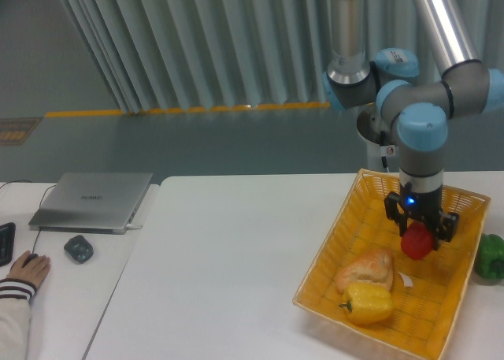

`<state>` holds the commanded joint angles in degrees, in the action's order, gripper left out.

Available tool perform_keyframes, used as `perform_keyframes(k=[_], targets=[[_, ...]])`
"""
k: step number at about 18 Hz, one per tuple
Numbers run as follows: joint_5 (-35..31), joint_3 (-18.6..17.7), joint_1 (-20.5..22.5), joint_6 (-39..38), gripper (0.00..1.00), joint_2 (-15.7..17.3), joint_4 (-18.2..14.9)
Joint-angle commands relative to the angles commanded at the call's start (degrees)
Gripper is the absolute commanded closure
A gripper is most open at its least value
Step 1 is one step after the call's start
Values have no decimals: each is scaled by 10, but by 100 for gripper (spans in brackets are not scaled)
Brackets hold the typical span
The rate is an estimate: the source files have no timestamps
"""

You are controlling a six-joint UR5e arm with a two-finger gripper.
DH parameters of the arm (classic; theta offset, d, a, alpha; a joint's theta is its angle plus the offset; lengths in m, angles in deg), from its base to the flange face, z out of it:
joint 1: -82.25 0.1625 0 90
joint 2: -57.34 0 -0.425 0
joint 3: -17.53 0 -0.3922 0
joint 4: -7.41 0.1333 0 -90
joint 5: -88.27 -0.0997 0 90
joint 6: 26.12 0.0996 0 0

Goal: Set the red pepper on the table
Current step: 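Lift the red pepper out of the basket and carry it away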

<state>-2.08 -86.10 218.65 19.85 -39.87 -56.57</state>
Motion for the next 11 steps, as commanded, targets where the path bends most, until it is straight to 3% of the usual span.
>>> perform_keyframes(k=[4, 6, 11], targets=[[-1, 39, 9, 7, 40, 21, -55], [-1, 63, 41, 60, 40, 22, -90], [2, 66, 145, 237, 40, 14, -95]])
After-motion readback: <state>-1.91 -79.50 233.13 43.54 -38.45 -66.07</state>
